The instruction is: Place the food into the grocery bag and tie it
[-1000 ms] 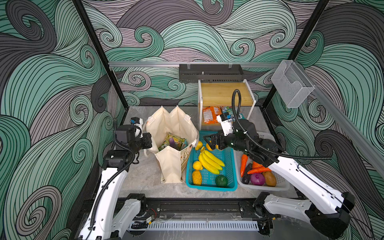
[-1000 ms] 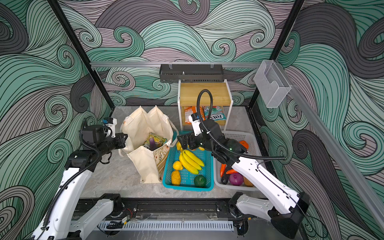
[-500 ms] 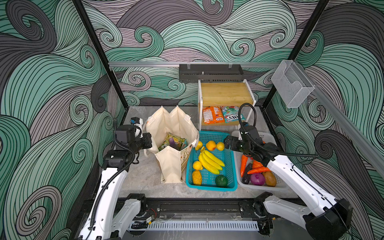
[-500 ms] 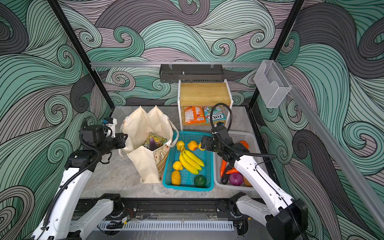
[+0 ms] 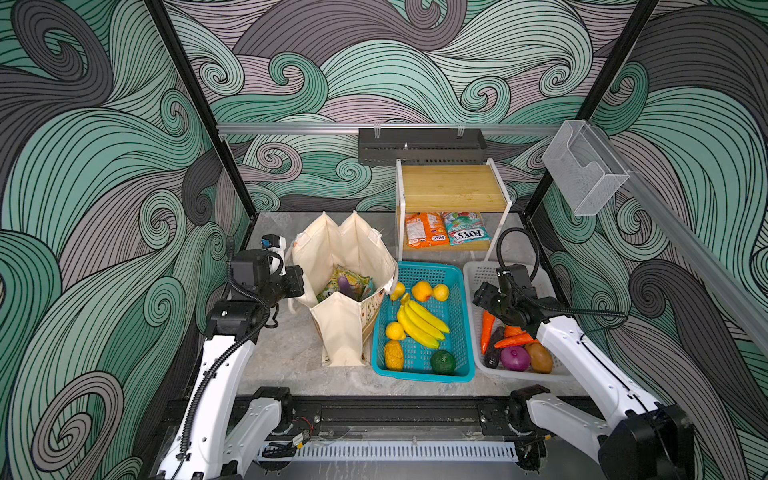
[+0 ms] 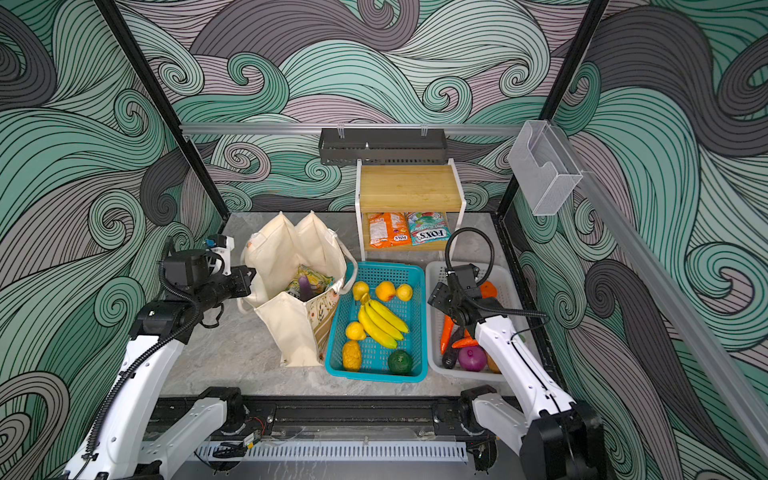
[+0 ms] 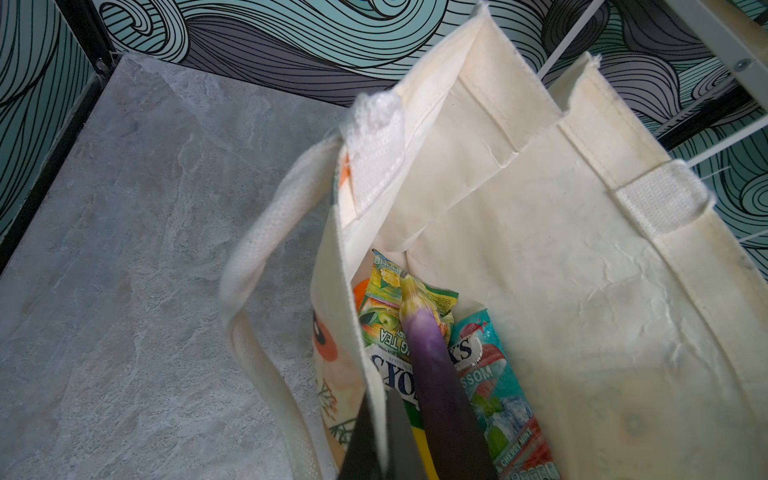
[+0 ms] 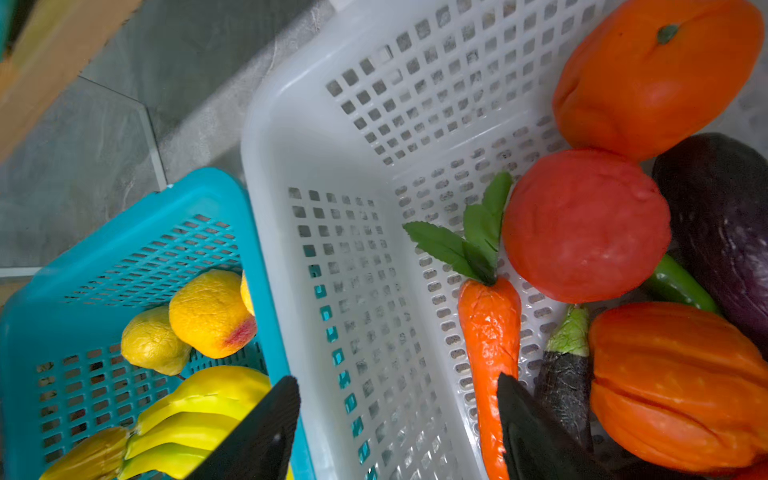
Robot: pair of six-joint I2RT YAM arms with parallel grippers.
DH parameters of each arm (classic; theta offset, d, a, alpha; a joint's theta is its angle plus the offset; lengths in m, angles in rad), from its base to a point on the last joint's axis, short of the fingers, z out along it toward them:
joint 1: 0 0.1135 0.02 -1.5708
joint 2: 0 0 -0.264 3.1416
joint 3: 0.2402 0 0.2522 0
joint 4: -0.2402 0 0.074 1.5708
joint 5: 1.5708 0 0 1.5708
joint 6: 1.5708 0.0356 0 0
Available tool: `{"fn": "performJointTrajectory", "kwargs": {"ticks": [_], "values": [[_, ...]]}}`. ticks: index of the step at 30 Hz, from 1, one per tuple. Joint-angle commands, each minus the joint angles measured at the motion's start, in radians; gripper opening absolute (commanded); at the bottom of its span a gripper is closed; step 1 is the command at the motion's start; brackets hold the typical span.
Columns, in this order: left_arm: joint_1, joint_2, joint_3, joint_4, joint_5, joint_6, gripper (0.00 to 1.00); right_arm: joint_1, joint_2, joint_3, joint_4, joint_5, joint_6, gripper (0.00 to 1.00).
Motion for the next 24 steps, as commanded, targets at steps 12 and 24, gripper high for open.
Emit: {"fn": "performJointTrajectory", "kwargs": {"ticks": [12,24], "values": [[0.003,0.000,-0.011,-0.039,0.026,0.006,0.00,-0.096,0.145,-0.084,0.110,-0.030,0.026,0.69],[0.003,0.003,-0.011,-0.040,0.019,0.007,0.00,-0.104,0.239,-0.105,0.153,-0.020,0.037,0.63]]}}
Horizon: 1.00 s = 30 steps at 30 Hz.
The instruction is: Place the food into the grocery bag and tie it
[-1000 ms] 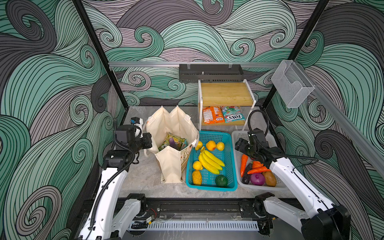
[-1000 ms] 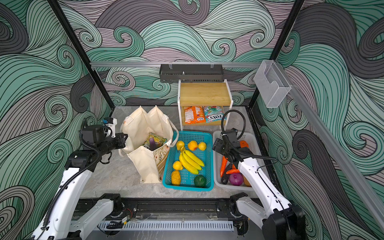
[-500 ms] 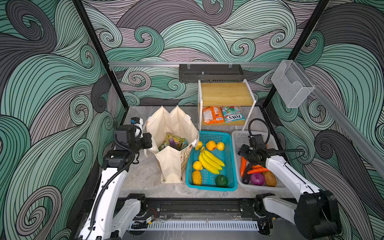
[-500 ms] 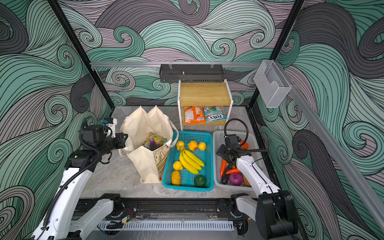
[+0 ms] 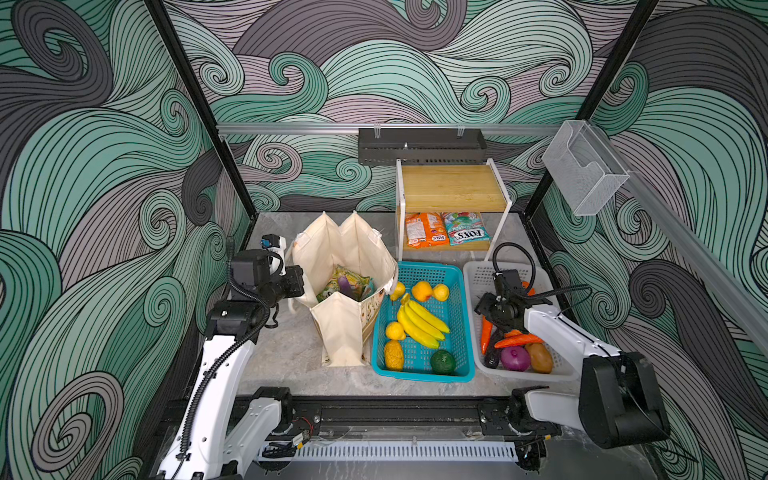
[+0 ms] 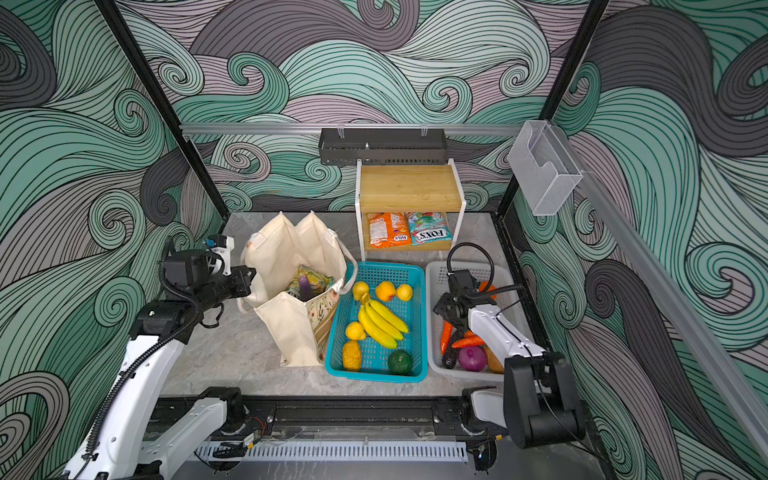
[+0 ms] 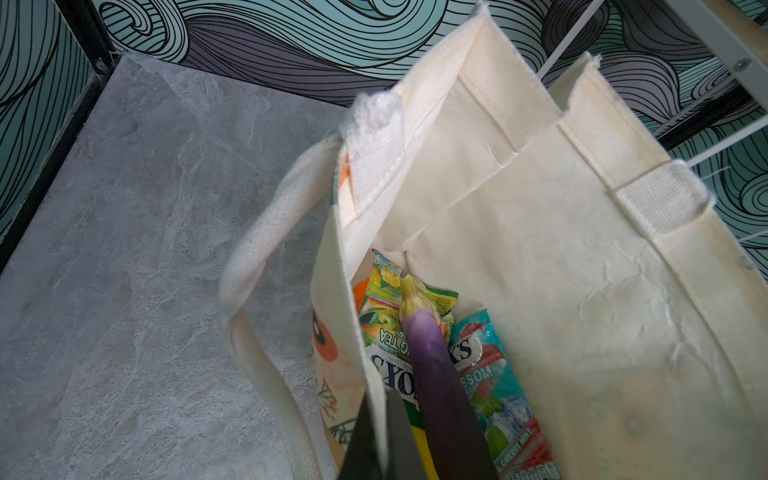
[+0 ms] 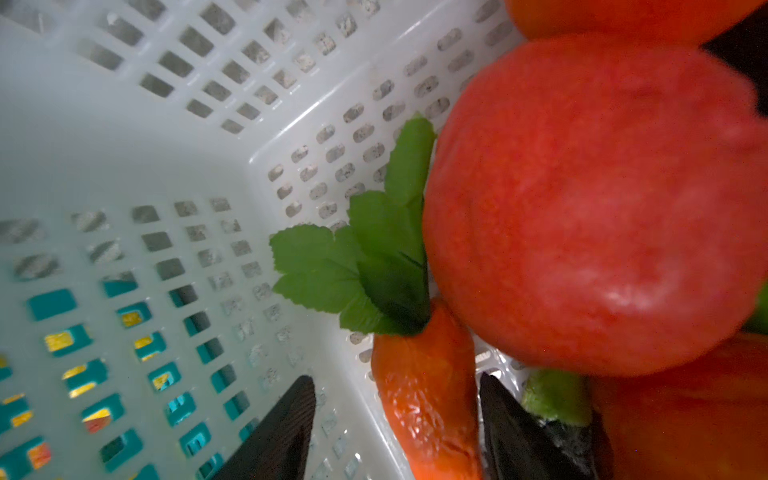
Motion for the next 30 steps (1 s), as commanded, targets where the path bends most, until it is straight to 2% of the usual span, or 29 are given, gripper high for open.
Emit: {"fn": "performJointTrajectory", "kwargs": {"ticks": [1,12,17,19,23,30], "values": [[0.003,0.004,-0.011,-0.041,0.019,0.008,0.00,-0.007,0.016,-0.019,0.023,0.007,0.018,0.62],[0.003,-0.005,-0.011,-0.039,0.018,0.008,0.00,-0.007,0.072,-0.034,0.057,-0.008,0.030,0.57],[0.003,-0.008,-0.011,-0.040,0.019,0.006,0.00,-0.007,0.081,-0.035,0.057,-0.012,0.025,0.49],[0.003,-0.010,-0.011,-0.039,0.017,0.007,0.00,-0.007,0.073,-0.036,0.057,-0.010,0.025,0.41],[0.004,-0.013,-0.011,-0.039,0.019,0.007,0.00,-0.007,0.053,-0.037,0.057,-0.003,0.025,0.32],[0.003,-0.012,-0.011,-0.038,0.019,0.006,0.00,-0.007,-0.009,-0.033,0.043,-0.012,0.044,0.30]]}}
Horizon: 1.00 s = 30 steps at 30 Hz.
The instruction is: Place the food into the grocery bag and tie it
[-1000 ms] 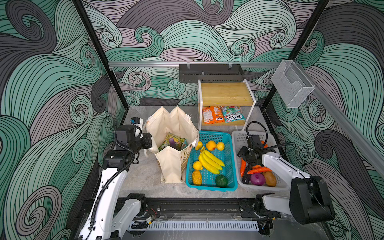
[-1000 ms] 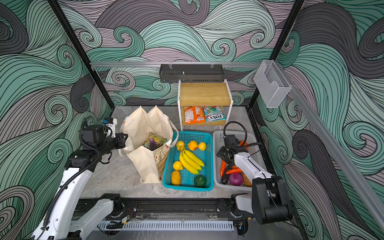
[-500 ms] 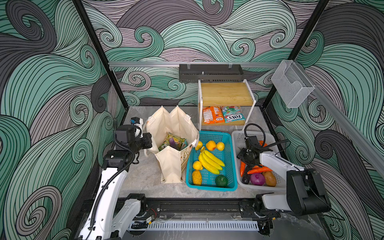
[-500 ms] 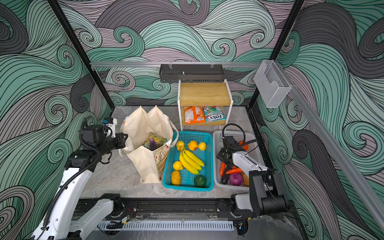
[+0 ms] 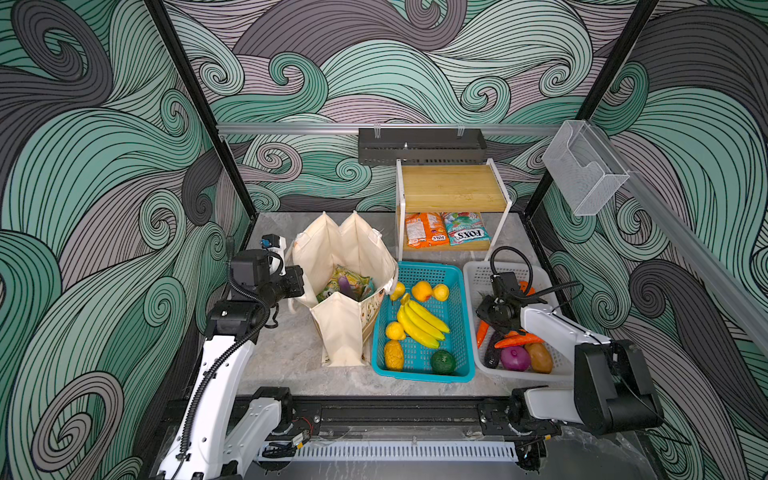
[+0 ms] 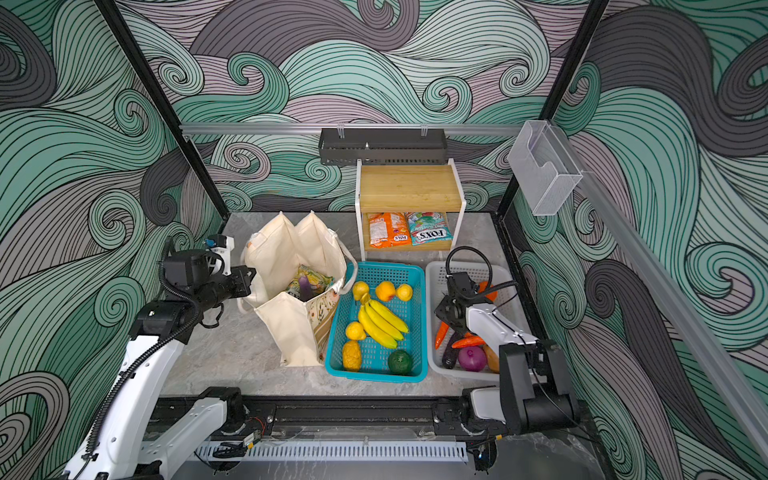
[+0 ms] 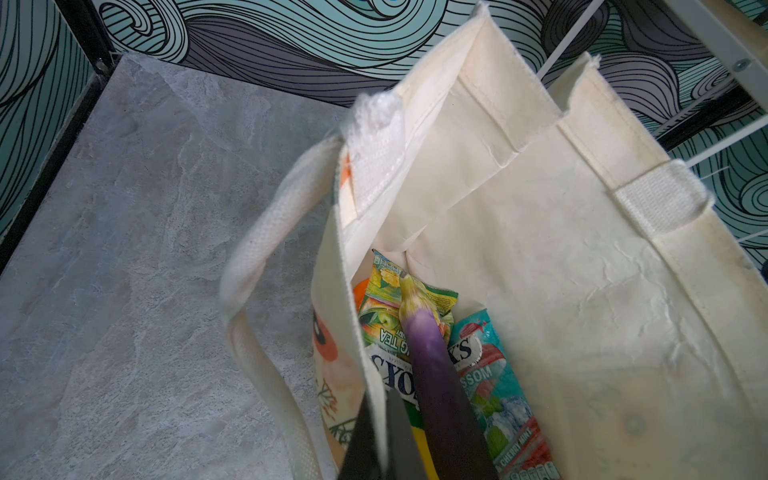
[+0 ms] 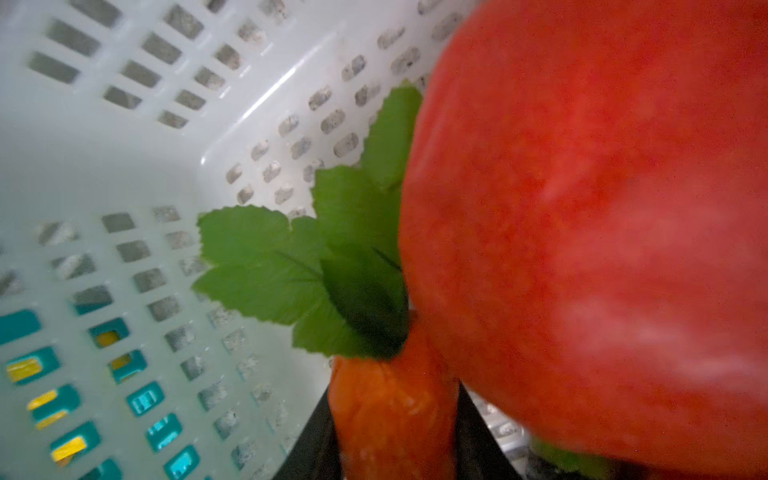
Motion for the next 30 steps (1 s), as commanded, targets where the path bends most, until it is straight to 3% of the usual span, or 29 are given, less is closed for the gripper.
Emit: {"fn": "performJointTrajectory", "kwargs": {"ticks": [1,15,22,30], "values": [[0.003,-0.009,-0.010,-0.039,0.019,0.007,0.00,-0.002,-0.065,-0.005,-0.011,-0.007,0.029,0.30],[0.003,-0.010,-0.011,-0.038,0.022,0.005,0.00,0.000,-0.336,0.066,-0.137,0.083,-0.026,0.27],[0.003,-0.009,-0.011,-0.037,0.024,0.003,0.00,0.004,-0.433,0.099,-0.141,0.030,-0.036,0.23],[0.003,-0.008,-0.011,-0.039,0.017,0.005,0.00,0.042,-0.479,0.135,-0.079,-0.119,-0.099,0.22]]}}
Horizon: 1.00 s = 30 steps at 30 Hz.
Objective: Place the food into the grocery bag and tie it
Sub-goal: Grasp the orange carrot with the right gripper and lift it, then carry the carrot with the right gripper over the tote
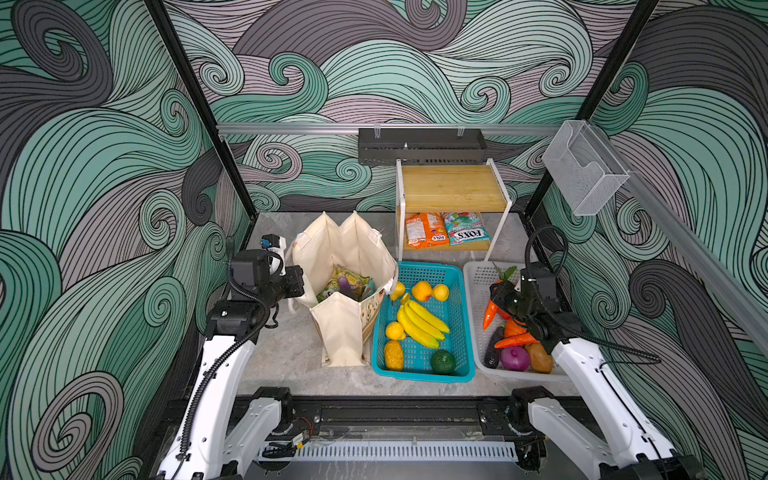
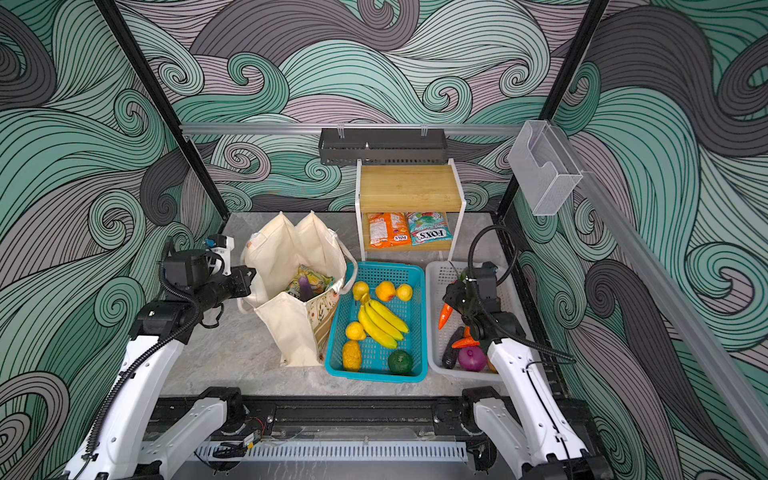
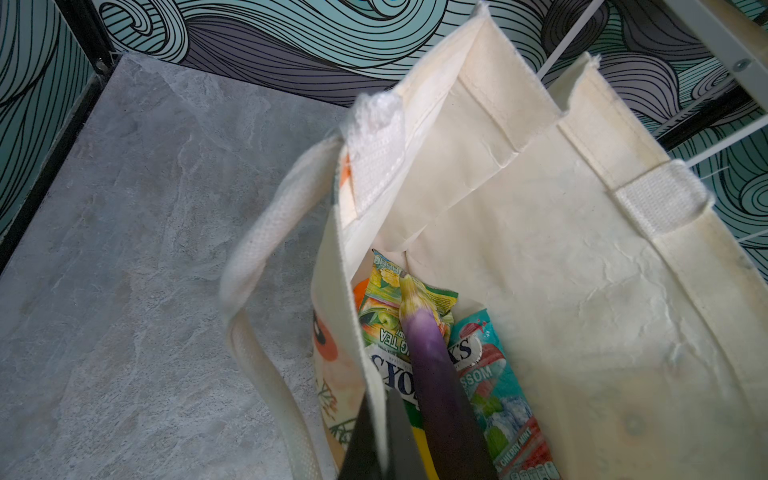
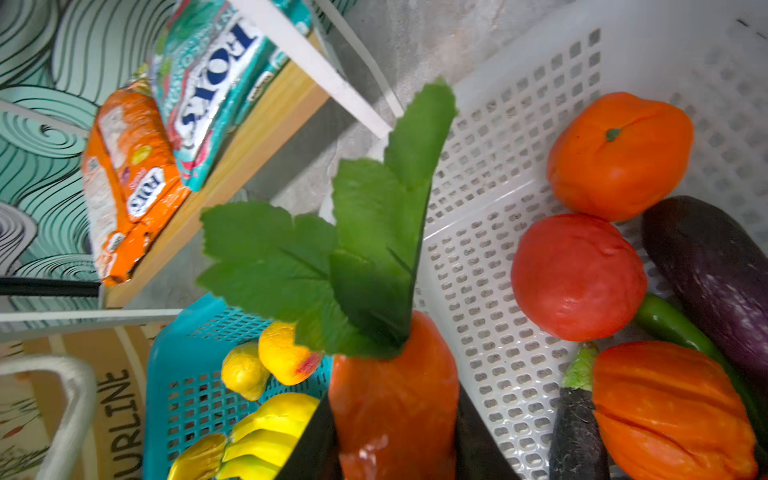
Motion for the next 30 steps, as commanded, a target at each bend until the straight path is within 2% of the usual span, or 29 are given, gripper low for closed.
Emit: {"fn": "performJointTrajectory", "kwargs": {"ticks": [1,11,22,30], "values": [[0.003,-0.007,-0.011,-0.039,0.019,0.004,0.00,0.041,-0.027,0.041,0.041,-0.076,-0.042,0.22],[0.003,-0.010,-0.012,-0.037,0.017,0.004,0.00,0.278,-0.020,0.131,0.204,-0.088,-0.054,0.21],[0.003,-0.003,-0.011,-0.038,0.023,0.004,0.00,0.519,0.170,0.341,0.301,0.013,-0.086,0.19],[0.003,0.001,-0.011,-0.039,0.019,0.005,0.00,0.679,0.340,0.546,0.293,0.086,-0.149,0.18]]}}
